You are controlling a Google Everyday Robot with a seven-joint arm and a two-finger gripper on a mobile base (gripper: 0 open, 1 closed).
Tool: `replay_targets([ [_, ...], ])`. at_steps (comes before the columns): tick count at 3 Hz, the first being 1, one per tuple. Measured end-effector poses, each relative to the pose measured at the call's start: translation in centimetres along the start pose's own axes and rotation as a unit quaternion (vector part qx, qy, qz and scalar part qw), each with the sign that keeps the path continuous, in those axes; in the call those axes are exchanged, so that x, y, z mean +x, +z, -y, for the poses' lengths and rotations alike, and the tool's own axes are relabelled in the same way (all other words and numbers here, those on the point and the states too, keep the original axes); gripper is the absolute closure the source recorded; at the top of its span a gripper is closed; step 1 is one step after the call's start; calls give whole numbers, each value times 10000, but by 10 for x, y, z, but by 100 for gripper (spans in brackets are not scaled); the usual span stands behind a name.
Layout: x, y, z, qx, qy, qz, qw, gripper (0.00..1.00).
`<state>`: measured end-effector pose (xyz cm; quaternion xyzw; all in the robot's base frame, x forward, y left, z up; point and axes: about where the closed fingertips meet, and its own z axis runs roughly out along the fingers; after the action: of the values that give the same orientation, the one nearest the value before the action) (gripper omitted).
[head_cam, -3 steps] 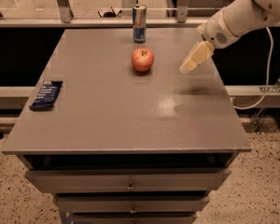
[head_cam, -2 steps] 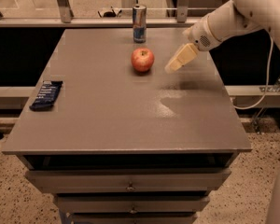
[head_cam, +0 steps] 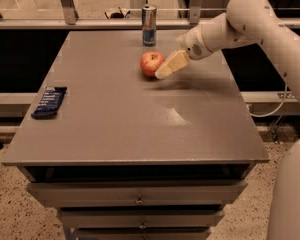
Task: Move apple near rxbar blueberry
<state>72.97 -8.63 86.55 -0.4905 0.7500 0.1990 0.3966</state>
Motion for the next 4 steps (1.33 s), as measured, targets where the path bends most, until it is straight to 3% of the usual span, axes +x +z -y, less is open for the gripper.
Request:
replay_targets([
  [1, -20, 26, -10, -182, 34, 349, 9992, 3],
  [2, -27, 38, -16, -278, 130, 463, 9985, 26],
  [3, -26, 40, -22, -329, 288, 484, 9979, 57],
  [4, -30, 34, -26, -360, 275, 540, 9975, 79],
])
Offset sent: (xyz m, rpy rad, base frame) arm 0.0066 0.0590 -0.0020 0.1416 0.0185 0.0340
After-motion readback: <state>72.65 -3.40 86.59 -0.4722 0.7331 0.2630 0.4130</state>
